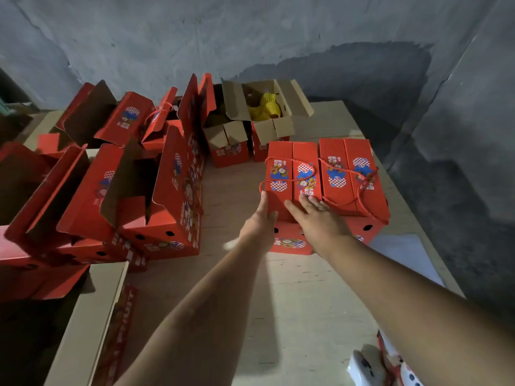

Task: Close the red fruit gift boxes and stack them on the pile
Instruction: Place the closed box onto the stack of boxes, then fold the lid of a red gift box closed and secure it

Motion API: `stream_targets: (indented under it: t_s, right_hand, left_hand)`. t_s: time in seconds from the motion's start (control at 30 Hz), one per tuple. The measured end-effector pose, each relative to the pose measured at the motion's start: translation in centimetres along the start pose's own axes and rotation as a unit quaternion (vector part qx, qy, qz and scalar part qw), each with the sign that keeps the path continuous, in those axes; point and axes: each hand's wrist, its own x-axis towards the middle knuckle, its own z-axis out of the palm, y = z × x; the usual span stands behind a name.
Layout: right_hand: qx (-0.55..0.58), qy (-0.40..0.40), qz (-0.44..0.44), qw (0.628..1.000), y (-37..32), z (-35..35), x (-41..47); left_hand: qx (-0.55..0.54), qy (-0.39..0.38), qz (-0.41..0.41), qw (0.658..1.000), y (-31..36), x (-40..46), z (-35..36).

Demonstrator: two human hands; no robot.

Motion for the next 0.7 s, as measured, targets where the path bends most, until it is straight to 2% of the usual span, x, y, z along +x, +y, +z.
stream_targets:
  t_s: [0.13, 0.27, 0.37, 0.53, 0.7]
  right_hand:
    - [0.008, 0.001, 0.004, 1.000, -0.1, 0.5, 0.0]
    - [0.035, 0.015, 0.023, 0.999, -0.9, 1.1, -2.3]
    - [0.059, 0.039, 0.035, 0.997, -4.0, 2.1, -5.2]
    - [0.138, 0.010, -0.066, 0.988, -14.2, 2.3, -7.6]
    - [0.106, -0.006, -0.152, 0.983, -23.0, 0.8, -8.4]
  left_hand:
    - [-0.067, -0.007, -0.018, 0.998, 0.1, -0.6, 0.3]
    - [0.037, -0.010, 0.058, 0.998, -1.8, -3.9, 0.1]
    - [-0.049, 0.005, 0.069, 0.996, -4.4, -8.0, 0.1]
    - [-0.124, 0.103, 0.035, 0.986, -8.2, -14.8, -2.2]
    - [0.018, 0.255, 0.125, 0.959, -11.2, -20.3, -9.2]
